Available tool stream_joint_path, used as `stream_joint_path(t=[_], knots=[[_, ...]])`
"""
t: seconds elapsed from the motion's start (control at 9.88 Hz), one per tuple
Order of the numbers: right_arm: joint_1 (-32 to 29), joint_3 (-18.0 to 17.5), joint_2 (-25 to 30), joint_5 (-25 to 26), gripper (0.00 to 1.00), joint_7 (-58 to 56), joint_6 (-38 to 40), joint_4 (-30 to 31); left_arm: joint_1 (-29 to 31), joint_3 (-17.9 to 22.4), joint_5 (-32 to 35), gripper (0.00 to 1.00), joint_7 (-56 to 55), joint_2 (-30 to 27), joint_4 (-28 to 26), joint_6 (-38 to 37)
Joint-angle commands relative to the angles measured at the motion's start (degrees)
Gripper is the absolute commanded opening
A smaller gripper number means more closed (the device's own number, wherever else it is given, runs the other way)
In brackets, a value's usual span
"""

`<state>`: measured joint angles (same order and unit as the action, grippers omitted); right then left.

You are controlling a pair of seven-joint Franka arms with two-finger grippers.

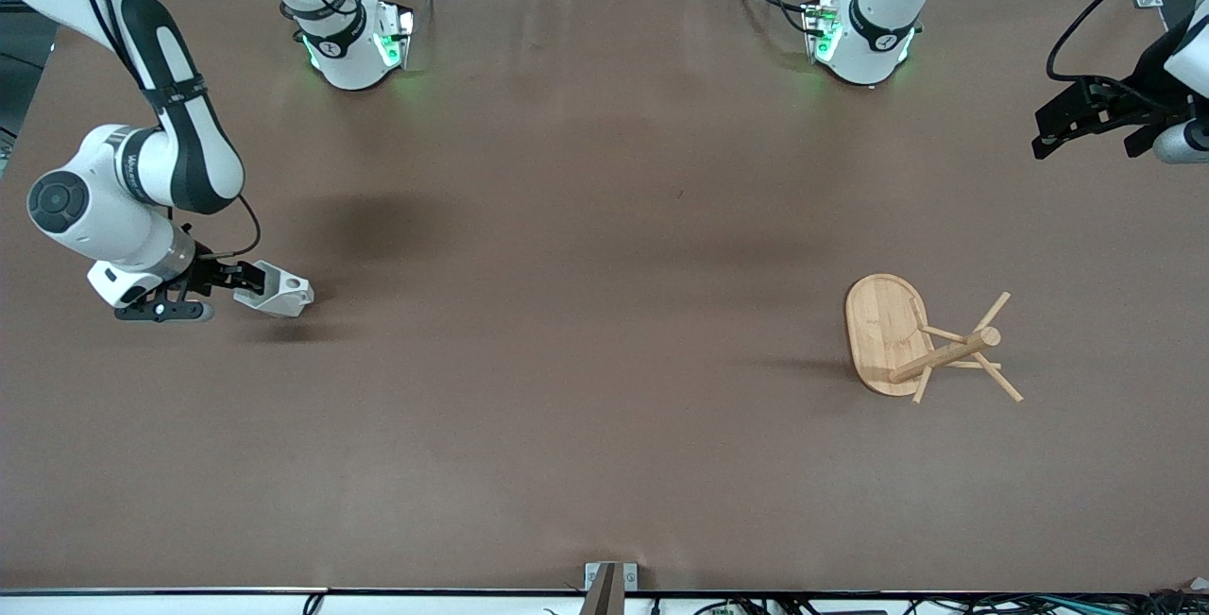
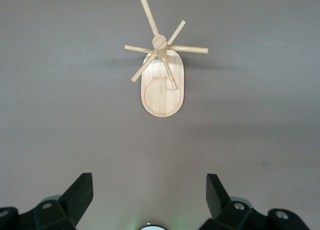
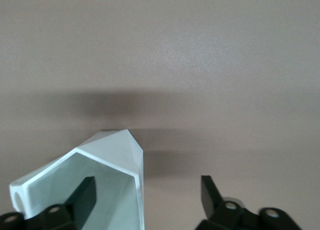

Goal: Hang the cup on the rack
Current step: 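Lift the white cup with the right gripper toward the table middle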

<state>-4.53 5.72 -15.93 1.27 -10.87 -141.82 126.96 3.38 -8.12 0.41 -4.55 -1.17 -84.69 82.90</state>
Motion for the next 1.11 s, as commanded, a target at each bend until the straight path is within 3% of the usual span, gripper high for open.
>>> stream_joint_path(t=[0.0,0.51,0.61,0.81,1.01], knots=[[-0.2,-0.4,-1.3,0.0,0.71,-1.0,-2.3,0.4,0.1,-0.2,0.3,1.00,0.9,1.4,0.1,-1.1],[-0.1,-0.5,-2.8,0.0,0.09,-0.8,-2.1,0.3,0.0,-0.2,0.5,1.00,0.9,1.4,0.0,-1.2],[0.0,-0.6,-2.9,0.0,0.03,-0.7,-1.8,0.0,0.0,-0.1,0.5,1.00,1.0,1.4,0.0,-1.2],[0.3,-0.6,-2.5,0.0,0.01,-0.7,0.6,-1.7,0.1,-0.1,0.5,1.00,1.0,1.4,-0.1,-1.2],[1.2,-0.7,-1.2,0.0,0.01,-0.8,11.9,-8.1,0.1,-0.1,0.6,1.00,1.0,1.4,-0.1,-1.2]])
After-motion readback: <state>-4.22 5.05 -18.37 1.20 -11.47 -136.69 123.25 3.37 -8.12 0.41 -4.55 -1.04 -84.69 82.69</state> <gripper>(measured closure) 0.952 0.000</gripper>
